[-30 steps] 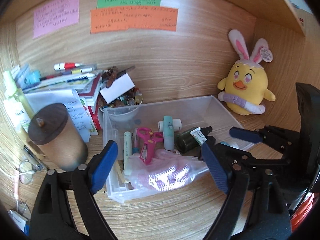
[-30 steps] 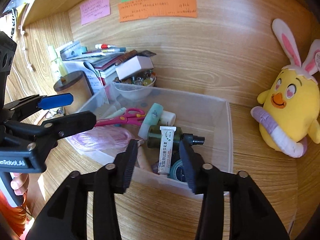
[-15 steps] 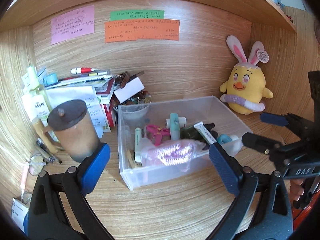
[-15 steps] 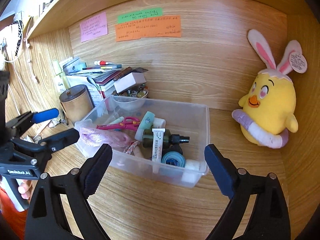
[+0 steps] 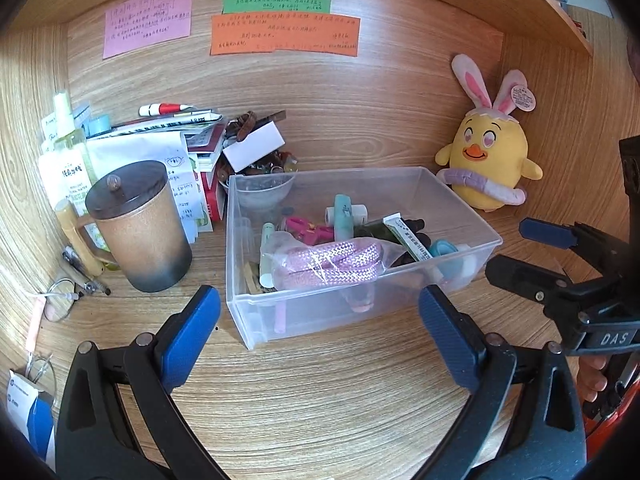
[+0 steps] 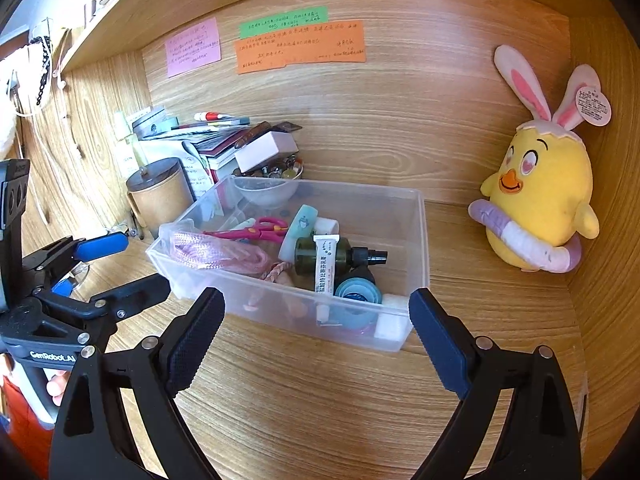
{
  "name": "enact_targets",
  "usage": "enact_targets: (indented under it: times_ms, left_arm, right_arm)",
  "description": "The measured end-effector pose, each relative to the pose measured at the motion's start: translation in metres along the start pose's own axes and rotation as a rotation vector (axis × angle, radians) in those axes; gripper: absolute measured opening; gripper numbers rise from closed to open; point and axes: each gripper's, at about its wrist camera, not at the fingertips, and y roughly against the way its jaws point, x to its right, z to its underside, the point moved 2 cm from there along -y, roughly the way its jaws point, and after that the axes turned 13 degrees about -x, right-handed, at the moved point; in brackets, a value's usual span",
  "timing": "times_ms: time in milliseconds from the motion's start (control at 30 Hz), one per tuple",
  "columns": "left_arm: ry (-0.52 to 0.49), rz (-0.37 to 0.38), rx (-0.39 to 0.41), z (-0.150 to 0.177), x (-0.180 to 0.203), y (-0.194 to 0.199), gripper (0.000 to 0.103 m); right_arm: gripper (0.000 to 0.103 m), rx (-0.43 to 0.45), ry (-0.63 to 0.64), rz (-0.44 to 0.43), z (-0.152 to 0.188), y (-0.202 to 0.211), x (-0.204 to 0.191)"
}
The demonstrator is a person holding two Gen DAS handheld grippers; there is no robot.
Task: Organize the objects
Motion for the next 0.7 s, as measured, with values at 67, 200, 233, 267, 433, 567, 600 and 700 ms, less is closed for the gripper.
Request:
enact_targets:
  times_ms: [67, 200, 233, 267, 433, 567, 600, 700]
  left_arm:
    - [0.002, 0.002, -0.001, -0.0004, 0.0004, 0.0, 0.1]
    - [-0.002, 0.001, 0.004, -0.001, 0.0023, 0.0016, 0.1]
    - [-0.005, 0.0, 0.006, -0.0009, 0.0031, 0.0022, 0.1]
    - [-0.008, -0.001, 0.009, -0.0008, 0.0041, 0.0029, 0.1]
    - [-0.017, -0.001, 0.014, -0.0015, 0.0068, 0.0044, 0.1]
    - [-0.02, 0.0, 0.014, -0.001, 0.0082, 0.0048, 0.1]
    - [-0.021, 0.0, 0.013, -0.0008, 0.0082, 0.0048, 0.1]
    - [-0.022, 0.004, 0.014, -0.0002, 0.0088, 0.0047, 0.1]
  right_arm:
    - [0.092, -0.002, 0.0, -0.003, 0.0006, -0.0009, -0.001]
    - [0.092, -0.002, 0.003, -0.006, 0.0006, -0.001, -0.0018]
    - [0.092, -0.001, 0.002, -0.005, 0.0005, -0.0009, -0.0021]
    - [0.092, -0.001, 0.0, -0.005, 0.0002, -0.001, -0.0022]
    - [0.092, -0.003, -0.005, -0.009, -0.0005, -0.0018, -0.0017]
    - [0.092, -0.003, -0.009, -0.009, -0.0006, -0.0015, -0.0015]
    - [0.092, -0.004, -0.01, -0.01, -0.0007, -0.0015, -0.0013]
    - [0.092, -0.004, -0.01, -0.011, -0.0006, -0.0014, -0.0012]
